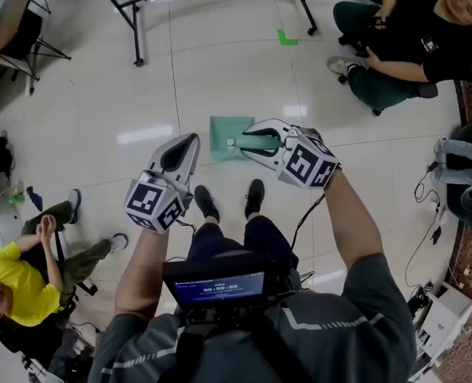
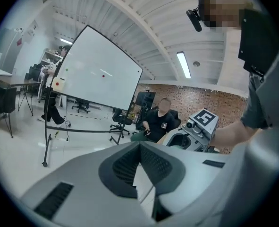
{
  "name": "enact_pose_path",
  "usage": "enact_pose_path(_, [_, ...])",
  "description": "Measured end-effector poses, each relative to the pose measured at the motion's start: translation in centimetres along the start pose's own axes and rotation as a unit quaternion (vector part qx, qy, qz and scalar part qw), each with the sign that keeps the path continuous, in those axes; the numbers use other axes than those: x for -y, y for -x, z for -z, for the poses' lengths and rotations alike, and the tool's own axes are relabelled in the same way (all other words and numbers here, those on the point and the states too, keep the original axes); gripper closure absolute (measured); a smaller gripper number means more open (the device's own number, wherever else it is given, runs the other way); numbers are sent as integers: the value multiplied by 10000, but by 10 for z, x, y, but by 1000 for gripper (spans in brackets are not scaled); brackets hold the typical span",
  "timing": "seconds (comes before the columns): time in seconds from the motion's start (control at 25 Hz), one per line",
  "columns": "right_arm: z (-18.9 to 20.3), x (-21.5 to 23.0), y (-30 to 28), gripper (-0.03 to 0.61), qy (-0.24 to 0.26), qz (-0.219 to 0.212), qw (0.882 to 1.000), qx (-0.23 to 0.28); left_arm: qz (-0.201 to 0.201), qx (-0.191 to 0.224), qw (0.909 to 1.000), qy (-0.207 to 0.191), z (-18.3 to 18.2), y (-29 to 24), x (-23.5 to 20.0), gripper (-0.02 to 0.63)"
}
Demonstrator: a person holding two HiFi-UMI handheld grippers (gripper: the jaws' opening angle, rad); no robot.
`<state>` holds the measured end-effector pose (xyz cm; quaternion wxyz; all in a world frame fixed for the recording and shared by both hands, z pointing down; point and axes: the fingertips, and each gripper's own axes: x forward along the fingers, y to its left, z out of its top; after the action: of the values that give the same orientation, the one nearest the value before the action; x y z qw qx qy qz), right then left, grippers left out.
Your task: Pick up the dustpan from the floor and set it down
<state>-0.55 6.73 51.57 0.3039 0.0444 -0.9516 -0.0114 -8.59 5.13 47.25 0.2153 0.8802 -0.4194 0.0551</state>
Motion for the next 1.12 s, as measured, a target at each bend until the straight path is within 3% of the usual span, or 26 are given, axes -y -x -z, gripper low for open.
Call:
enact_pose_path(0.2, [-107,-39,84,436,236,185,9990,316,114,348,9991,-214,-92,66,66,584])
enact_pose_path(0.4, [-174,-77,147,436,340,406,9972,536,19,770,9963,-381,-155,123,116,586])
enact_pose_path(0.68, [-198,-101,181,436,475,609,9953,588,116,989,9929,-657,-187,153,152,588])
enact_pose_path(1.12, [-208,-109,194,437,482,647,9951,580,231,870,9921,-875,-193,155,166,588])
